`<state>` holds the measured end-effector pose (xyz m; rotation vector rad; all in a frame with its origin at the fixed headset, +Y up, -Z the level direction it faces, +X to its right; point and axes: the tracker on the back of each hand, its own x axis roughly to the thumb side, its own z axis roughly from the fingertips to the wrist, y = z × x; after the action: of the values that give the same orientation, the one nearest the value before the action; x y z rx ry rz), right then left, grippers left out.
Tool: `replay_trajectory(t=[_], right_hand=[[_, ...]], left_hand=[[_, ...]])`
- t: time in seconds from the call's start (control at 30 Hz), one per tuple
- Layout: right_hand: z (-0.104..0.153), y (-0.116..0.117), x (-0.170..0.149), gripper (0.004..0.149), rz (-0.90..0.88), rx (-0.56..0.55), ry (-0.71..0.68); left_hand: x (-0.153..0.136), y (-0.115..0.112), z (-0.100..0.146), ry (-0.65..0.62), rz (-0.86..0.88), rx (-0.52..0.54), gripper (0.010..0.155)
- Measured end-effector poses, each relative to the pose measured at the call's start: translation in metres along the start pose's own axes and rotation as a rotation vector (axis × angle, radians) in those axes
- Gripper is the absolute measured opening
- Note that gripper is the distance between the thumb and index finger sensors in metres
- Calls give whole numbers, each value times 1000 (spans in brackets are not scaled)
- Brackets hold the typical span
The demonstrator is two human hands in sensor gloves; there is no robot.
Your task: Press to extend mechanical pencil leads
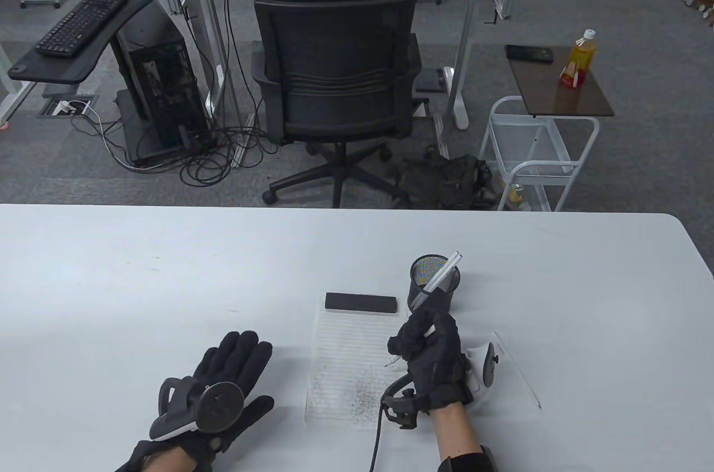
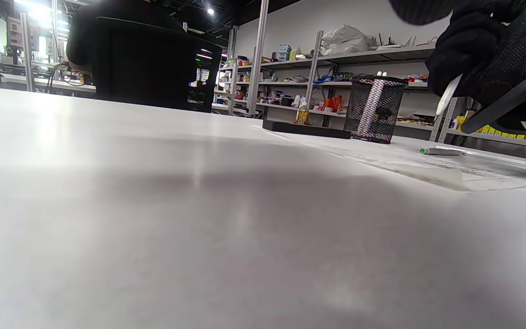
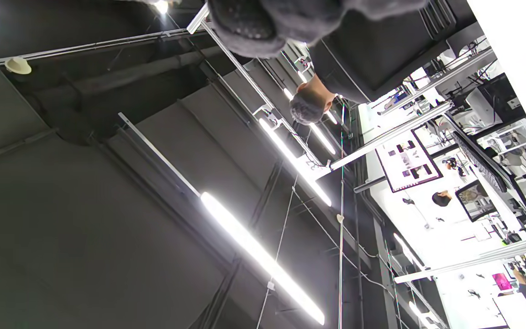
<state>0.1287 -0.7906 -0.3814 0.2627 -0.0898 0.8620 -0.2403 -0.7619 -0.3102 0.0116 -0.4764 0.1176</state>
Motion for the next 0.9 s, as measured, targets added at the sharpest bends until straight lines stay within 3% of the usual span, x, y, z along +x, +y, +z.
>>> replay_trajectory(t=[0.1,0.23,0.5,0.9], right_hand=[[0,1,-1,60,14,1,3],[0,1,-3,54,37,7,3],[2,-2,-9,63,62,10,23],[4,-1,-18,53,131,-13,26]], left_hand=[[0,0,0,1,2,3,86],[0,0,0,1,-3,2,86],[0,0,0,0,0,3,86],[1,0,0,-3,0,4,86]])
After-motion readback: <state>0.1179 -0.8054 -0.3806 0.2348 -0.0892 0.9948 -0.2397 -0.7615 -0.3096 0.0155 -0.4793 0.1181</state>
